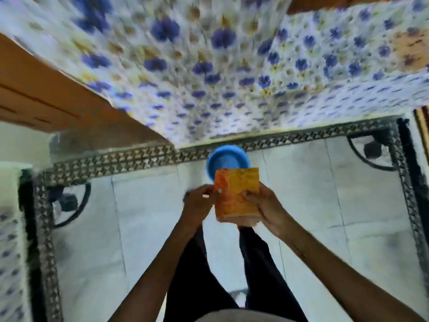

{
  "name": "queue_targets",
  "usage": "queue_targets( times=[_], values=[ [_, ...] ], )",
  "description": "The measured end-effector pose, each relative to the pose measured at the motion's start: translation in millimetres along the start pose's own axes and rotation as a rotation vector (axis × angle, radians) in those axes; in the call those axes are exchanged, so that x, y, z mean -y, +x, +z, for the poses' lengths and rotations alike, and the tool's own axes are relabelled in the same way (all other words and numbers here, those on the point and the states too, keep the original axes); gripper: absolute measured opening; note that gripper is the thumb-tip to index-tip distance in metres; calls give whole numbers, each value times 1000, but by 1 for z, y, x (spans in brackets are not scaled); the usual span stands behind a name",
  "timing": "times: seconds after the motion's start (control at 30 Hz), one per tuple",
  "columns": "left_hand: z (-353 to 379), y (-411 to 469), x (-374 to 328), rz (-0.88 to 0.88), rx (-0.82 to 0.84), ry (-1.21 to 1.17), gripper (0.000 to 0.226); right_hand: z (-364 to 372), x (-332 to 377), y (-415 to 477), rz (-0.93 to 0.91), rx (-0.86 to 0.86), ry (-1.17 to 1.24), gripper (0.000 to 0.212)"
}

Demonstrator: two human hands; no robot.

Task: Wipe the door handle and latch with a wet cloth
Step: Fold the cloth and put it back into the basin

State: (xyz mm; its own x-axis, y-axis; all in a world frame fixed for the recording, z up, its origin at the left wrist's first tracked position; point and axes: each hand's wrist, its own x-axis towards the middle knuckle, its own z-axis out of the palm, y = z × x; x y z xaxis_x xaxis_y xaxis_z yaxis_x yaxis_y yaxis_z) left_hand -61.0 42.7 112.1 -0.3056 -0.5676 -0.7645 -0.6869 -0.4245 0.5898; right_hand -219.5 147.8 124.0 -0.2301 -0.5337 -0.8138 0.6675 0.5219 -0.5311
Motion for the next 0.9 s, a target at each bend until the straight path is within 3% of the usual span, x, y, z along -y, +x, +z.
queue_targets(
  times=[0.07, 0.13, 0.27, 0.37, 0.43, 0.5, 0.6, 0.73, 0.9],
  values=[
    [23, 33, 32, -52, -15, 110, 20, -28, -22, 40, 33, -106, -201, 38],
    [49, 83, 75, -67, 3, 218, 14, -61, -54, 104, 57, -205, -379, 36],
    [91, 193, 160, -51, -96, 287, 35, -99, -115, 232, 74, -280, -596, 40],
    [111, 289, 219, -19, -238, 309, 46, -110, -160, 341, 37, -316, -621, 47],
    [119, 350, 253, 27, -297, 290, 66, -109, -194, 414, -22, -356, -632, 54],
    [125, 398, 281, 69, -311, 262, 75, -106, -225, 479, -56, -405, -651, 41],
    [138, 434, 300, 160, -344, 288, 58, -106, -261, 557, 51, -393, -619, 18],
    [160, 443, 312, 234, -390, 173, 52, -117, -291, 621, 181, -227, -736, 26],
    [166, 447, 319, 273, -423, 88, 53, -123, -294, 642, 163, -418, -1021, 41]
  ],
)
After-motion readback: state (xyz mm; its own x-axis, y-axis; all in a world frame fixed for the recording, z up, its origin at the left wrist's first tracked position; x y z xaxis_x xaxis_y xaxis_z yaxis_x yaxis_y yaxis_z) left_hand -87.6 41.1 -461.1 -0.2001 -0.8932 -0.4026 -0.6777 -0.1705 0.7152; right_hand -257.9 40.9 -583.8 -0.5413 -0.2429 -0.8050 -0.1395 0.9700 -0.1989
